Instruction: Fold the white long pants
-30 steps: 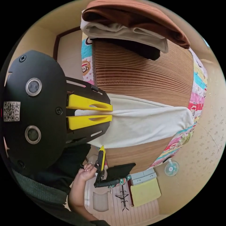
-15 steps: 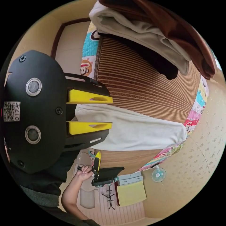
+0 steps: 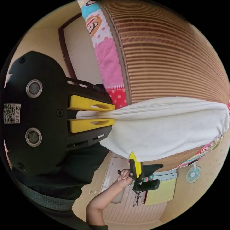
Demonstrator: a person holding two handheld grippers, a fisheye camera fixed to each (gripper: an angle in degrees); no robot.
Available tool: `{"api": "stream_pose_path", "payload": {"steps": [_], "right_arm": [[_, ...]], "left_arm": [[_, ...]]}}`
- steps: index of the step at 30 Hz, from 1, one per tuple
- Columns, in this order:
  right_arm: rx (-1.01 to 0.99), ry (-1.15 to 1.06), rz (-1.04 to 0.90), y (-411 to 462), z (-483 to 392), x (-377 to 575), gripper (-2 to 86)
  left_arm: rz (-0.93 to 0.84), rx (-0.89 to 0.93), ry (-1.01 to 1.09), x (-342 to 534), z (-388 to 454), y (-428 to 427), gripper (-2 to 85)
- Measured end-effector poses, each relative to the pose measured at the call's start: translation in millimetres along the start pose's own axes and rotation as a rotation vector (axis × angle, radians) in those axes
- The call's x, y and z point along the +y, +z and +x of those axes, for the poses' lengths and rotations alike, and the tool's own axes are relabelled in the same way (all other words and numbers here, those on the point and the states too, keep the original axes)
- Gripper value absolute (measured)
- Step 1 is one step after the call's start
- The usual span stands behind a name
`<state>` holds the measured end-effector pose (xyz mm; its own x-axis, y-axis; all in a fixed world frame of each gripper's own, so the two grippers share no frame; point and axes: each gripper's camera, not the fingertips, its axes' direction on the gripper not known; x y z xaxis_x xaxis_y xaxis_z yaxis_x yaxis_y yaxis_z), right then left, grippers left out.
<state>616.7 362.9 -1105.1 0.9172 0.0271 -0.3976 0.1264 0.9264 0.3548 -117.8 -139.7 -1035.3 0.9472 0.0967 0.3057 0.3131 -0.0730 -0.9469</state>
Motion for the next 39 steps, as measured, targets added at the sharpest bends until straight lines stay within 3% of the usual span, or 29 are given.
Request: {"api": "stream_pose_path", "payload": {"steps": [1,3,5,10,13,18,23,30,36,39], "right_arm": [[0.013,0.008,-0.064,5,2,18,3.0],[-0.034,0.064,-0.107,9,9,45,4.2],[-0.069,0.160,-0.043,-4,21,75,6.6],[-0.219,0.332,0.296,-55,64,98,12.1],[-0.273,0.357,0.440,-71,86,83,13.6],[-0.399,0.337,0.531,-73,109,35,14.5],[-0.440,0.334,0.518,-68,110,-7,10.2],[-0.593,0.205,0.632,-82,67,41,3.9],[-0.611,0.032,0.658,-105,-44,120,2.5],[-0.571,-0.065,0.724,-123,-111,165,3.1]], "left_arm": [[-0.103,-0.023,0.028,1,10,15,5.9],[-0.106,-0.063,0.044,6,19,15,6.5],[-0.004,-0.051,0.006,10,12,-5,7.4],[0.389,0.219,-0.041,-7,-45,-83,11.5],[0.473,0.270,-0.037,-44,-74,-115,14.1],[0.417,0.400,-0.010,-114,-98,-130,15.5],[0.285,0.400,-0.018,-151,-91,-114,7.5],[0.417,0.629,0.140,-70,-53,-138,5.0],[0.436,0.579,0.284,49,31,-180,5.1],[0.465,0.647,0.355,100,76,-208,5.0]]}}
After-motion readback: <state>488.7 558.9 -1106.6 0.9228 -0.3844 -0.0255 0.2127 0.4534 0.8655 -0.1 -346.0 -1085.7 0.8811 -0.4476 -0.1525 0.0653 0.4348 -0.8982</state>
